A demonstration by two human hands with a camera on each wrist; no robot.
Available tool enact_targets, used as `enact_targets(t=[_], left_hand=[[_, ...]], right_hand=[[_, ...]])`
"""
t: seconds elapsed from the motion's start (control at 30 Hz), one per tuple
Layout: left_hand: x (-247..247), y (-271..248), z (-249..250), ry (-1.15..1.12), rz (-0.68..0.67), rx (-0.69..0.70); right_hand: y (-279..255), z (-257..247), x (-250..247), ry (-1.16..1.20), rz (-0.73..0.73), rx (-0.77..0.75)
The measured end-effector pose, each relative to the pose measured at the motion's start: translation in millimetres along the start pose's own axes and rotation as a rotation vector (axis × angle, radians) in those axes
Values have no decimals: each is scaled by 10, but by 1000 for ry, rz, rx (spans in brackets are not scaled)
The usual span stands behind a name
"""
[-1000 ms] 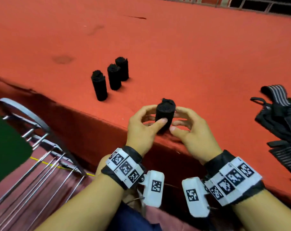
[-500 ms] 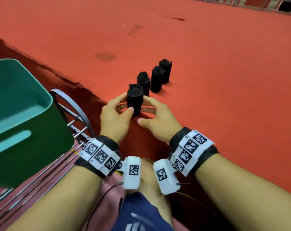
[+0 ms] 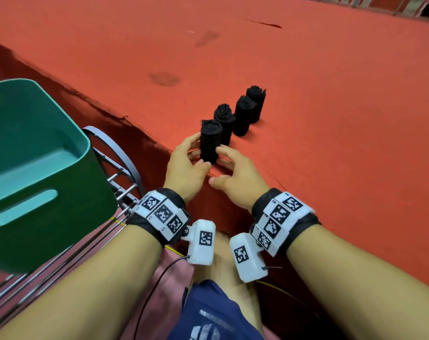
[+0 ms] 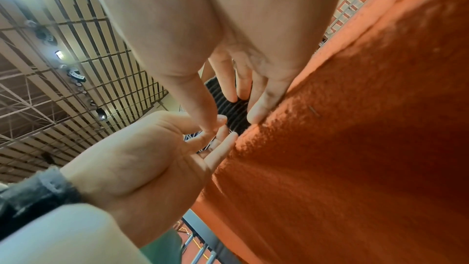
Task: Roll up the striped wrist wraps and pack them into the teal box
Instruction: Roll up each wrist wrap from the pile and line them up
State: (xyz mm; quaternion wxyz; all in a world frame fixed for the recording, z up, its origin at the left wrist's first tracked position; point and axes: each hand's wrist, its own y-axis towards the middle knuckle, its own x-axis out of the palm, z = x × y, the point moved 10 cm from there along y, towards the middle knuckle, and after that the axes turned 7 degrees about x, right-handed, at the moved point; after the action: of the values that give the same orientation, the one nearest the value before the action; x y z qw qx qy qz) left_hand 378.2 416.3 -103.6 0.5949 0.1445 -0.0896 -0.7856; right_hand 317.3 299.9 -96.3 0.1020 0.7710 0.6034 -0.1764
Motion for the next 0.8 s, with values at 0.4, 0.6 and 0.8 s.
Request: enact_targets(t=[0.4, 0.6, 0.8], left_hand=[[-25, -232, 281, 192, 48, 47], [415, -399, 864, 407, -78, 277], [1342, -626, 1135, 579, -331, 337]], right_hand=[[-251, -93, -216, -98, 99, -23], [-544, -113, -612, -188, 192, -44], [-1107, 116, -1437, -479, 298, 24]])
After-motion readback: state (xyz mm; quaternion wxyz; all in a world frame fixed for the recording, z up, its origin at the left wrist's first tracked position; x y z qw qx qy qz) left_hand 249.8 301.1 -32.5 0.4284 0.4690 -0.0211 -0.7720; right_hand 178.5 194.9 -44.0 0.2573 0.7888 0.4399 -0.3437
